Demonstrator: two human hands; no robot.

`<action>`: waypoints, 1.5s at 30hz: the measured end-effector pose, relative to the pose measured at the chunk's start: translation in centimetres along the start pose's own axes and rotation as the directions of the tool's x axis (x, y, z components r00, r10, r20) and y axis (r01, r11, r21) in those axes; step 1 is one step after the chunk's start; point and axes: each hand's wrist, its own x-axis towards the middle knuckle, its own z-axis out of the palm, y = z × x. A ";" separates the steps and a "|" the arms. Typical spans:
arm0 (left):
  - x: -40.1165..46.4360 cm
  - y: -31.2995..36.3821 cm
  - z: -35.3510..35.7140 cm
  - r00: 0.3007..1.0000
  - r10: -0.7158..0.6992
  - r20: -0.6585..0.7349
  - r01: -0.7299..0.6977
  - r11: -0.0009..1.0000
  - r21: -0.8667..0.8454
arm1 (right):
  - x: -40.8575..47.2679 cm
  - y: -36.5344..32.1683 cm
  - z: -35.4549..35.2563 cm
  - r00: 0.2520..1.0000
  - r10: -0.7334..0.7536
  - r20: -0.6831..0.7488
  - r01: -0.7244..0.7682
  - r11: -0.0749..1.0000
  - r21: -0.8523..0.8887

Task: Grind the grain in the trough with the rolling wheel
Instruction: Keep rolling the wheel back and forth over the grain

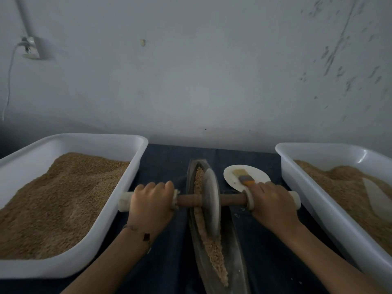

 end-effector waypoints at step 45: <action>6.5 -1.9 3.0 0.906 -0.182 0.382 0.183 0.982 0.035 | 7.8 0.9 2.1 0.866 0.009 0.500 -0.083 0.988 0.127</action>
